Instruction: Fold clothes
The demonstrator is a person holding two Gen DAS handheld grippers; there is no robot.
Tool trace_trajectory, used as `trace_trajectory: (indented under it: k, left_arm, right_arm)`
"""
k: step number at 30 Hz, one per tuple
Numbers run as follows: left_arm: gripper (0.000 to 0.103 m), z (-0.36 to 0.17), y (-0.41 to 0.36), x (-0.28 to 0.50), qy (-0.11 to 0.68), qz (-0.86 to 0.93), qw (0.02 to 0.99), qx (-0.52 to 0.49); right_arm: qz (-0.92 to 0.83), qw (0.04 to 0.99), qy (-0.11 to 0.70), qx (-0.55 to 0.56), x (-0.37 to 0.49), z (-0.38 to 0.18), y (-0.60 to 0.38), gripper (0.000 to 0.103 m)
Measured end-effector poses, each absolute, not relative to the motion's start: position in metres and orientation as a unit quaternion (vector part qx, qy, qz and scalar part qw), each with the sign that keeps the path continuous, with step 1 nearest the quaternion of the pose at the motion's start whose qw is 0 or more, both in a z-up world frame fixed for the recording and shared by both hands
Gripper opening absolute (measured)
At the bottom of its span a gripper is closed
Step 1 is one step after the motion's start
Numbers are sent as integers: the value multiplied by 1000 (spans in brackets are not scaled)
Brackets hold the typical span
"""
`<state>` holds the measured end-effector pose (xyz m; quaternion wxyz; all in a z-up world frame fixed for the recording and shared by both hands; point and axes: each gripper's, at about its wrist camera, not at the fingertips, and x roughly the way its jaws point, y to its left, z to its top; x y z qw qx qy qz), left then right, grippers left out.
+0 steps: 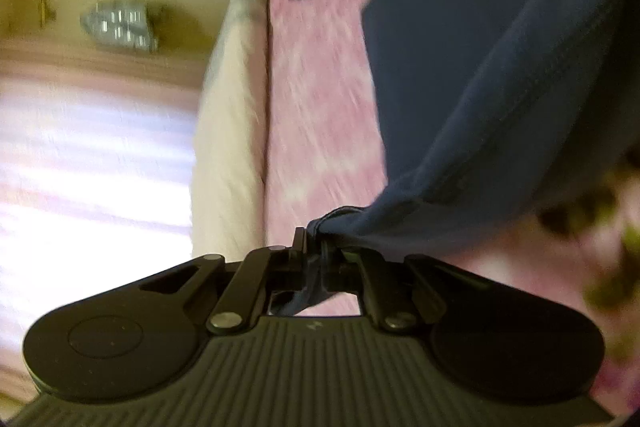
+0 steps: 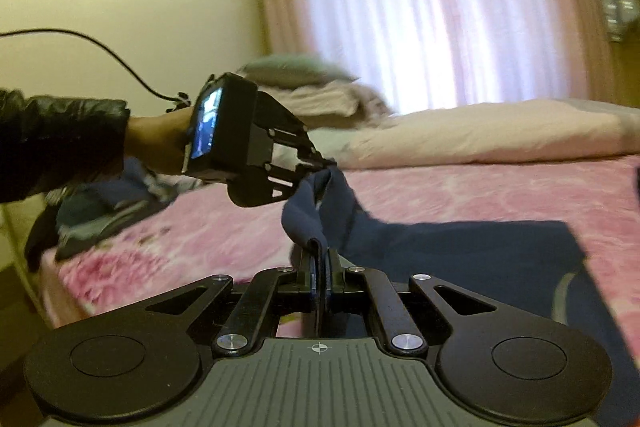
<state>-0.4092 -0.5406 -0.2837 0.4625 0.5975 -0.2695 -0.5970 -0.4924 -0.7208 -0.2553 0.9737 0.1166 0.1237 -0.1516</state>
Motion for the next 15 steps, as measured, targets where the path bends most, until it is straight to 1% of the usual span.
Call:
trace_trajectory:
  k: [3,6,10,13,15]
  left_arm:
    - [5,-271,-573,-452,-297,-613,452,575]
    - [5,-276,-611,-499,-314,-639,434,553]
    - [10,-311,-653,-548,-288,-661,401,565]
    - [12,-319,-658,-552,-264,-670,407,562]
    - [20,-318,-653,-552,-250,-670,418,561]
  right_arm:
    - [-197,965,103,139,-526,-250,-739,2]
    - [-253,948,90,170,-565,-253,-758,2]
    - [-315,911,111,240,-603,-282,-789,2]
    - [-315,884,135,317,-616,-309,-810,3]
    - [-319,872,145,342,-621,-320,-818,3]
